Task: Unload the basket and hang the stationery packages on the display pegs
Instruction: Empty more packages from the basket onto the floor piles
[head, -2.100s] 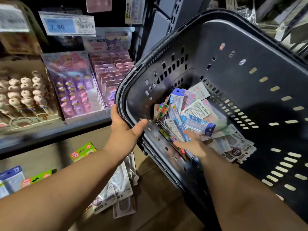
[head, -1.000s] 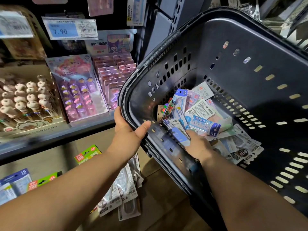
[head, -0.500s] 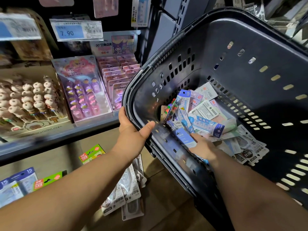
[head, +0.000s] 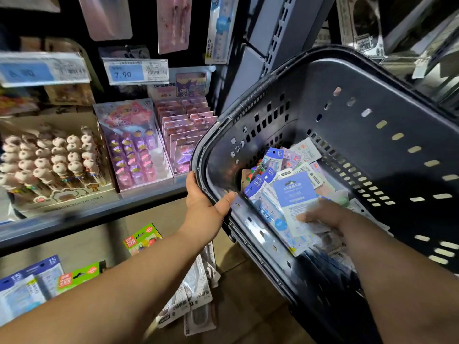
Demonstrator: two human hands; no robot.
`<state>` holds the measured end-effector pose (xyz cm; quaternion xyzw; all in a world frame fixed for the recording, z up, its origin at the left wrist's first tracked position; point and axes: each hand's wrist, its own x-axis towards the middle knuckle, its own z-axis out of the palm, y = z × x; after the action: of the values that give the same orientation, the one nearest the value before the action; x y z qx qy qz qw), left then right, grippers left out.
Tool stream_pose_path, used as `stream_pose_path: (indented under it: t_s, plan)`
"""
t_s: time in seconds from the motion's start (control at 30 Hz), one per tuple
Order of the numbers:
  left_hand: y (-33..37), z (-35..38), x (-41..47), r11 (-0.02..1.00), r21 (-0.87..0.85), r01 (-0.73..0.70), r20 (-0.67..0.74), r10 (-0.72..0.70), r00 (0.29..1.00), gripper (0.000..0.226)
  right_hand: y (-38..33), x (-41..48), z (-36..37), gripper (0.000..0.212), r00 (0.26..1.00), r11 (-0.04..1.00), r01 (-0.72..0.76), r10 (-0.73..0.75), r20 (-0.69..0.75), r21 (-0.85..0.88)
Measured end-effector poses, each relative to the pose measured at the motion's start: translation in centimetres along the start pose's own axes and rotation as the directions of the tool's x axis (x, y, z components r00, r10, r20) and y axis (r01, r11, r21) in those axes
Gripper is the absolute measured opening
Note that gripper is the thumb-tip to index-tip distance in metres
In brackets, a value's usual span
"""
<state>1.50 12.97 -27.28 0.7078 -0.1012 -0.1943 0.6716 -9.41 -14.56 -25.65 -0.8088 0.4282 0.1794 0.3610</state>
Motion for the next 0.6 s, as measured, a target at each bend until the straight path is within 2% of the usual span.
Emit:
stream_pose_path:
  t_s: [0.03, 0.1, 0.17, 0.2, 0.3, 0.4, 0.47, 0.53, 0.6]
  plan:
    - [0.1, 0.0, 0.0, 1.000, 0.001, 0.014, 0.004, -0.014, 1.000, 0.110, -0.1, -0.4, -0.5, 0.013, 0.999, 0.995, -0.024, 0.020, 0.037, 0.101]
    - [-0.1, -0.1, 0.1, 0.999, 0.009, 0.042, 0.008, -0.042, 0.999, 0.110, -0.5, -1.7, -1.2, 0.018, 0.995, 0.965, -0.074, 0.056, 0.078, 0.250]
    - [-0.2, -0.2, 0.4, 0.996, 0.033, 0.078, 0.002, -0.079, 0.997, 0.112, -0.4, -2.1, -1.6, 0.050, 0.990, 0.935, -0.115, 0.083, 0.110, 0.334]
    - [0.2, -0.3, 0.2, 0.994, 0.062, 0.093, 0.000, -0.093, 0.996, 0.113, -0.5, -2.5, -1.6, 0.056, 0.990, 0.925, -0.114, 0.076, 0.117, 0.363]
    - [2.5, -0.8, -1.0, 0.976, 0.189, 0.106, 0.014, -0.110, 0.994, 0.106, -1.8, -4.2, -1.2, 0.025, 0.988, 0.868, 0.050, -0.116, 0.104, 0.494]
    - [4.0, -1.0, -1.9, 0.917, 0.393, 0.072, -0.025, -0.067, 0.997, 0.101, -3.7, -6.2, -0.9, 0.027, 0.957, 0.787, 0.150, -0.267, 0.111, 0.599]
    - [5.2, -1.0, -2.2, 0.886, 0.464, 0.015, -0.061, 0.015, 0.998, 0.098, -5.1, -7.1, -1.0, 0.026, 0.953, 0.719, 0.185, -0.298, 0.057, 0.670]
    - [6.7, -1.0, -2.3, 0.867, 0.498, -0.024, -0.053, 0.058, 0.997, 0.092, -6.4, -8.1, -1.3, 0.035, 0.948, 0.689, 0.202, -0.315, 0.037, 0.696]
    - [8.6, -0.9, -2.5, 0.836, 0.543, -0.075, -0.013, 0.098, 0.995, 0.081, -7.5, -9.4, -1.8, 0.063, 0.924, 0.692, 0.235, -0.378, 0.066, 0.682]
